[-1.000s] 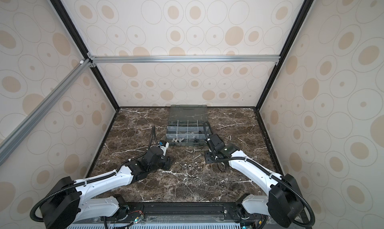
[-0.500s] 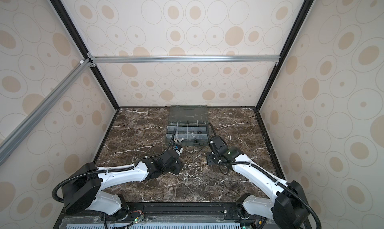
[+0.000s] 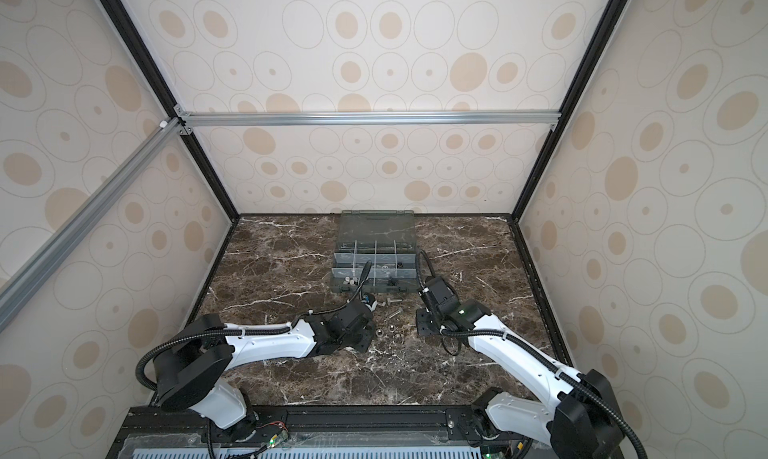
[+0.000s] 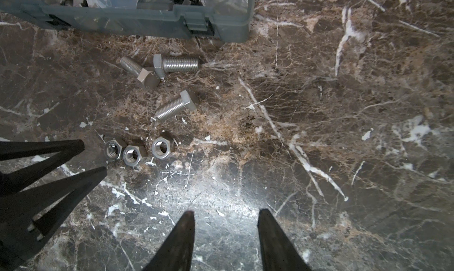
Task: Sort the screws and nuts into containers
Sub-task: Pick up the nut at the center of the table.
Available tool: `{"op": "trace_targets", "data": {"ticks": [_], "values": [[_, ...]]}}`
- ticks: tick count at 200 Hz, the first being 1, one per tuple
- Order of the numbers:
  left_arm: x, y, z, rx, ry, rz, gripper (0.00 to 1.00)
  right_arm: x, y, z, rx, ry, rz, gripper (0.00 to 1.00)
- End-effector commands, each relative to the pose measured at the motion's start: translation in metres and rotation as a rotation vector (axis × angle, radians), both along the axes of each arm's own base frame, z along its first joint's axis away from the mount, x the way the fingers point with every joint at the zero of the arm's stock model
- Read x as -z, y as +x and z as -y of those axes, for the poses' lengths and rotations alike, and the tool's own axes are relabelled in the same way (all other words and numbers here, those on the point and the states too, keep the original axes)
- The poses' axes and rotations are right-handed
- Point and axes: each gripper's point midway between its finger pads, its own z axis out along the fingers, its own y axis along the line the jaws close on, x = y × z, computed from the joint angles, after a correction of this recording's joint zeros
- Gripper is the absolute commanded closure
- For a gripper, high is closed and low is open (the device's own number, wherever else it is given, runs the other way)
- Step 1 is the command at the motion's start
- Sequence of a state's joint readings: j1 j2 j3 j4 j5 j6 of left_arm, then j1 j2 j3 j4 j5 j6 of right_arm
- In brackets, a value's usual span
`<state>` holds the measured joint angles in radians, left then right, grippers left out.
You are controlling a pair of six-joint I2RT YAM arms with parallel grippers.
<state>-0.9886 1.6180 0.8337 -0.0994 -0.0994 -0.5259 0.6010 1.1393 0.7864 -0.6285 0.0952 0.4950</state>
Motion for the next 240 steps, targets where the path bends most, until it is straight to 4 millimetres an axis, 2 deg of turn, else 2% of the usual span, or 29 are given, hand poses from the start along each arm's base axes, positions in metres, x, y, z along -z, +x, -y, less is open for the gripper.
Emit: {"op": "trace_targets", "data": {"ticks": [1, 91, 170, 240], "values": [[-0.007, 0.006, 0.009, 0.009, 0.01, 0.026, 0.56, 0.001, -0.005, 0.005, 0.016, -0.013, -0.003, 0.55], [0.007, 0.009, 0.001, -0.022, 0.06, 0.028, 0.58, 0.003, -0.007, 0.006, 0.023, -0.006, -0.01, 0.54], [0.014, 0.009, 0.008, -0.011, 0.054, 0.014, 0.6, 0.002, -0.008, 0.007, 0.03, -0.005, -0.005, 0.54], [0.024, 0.014, -0.004, -0.027, 0.132, 0.036, 0.61, 0.001, -0.009, 0.008, 0.033, -0.003, -0.006, 0.54]]}}
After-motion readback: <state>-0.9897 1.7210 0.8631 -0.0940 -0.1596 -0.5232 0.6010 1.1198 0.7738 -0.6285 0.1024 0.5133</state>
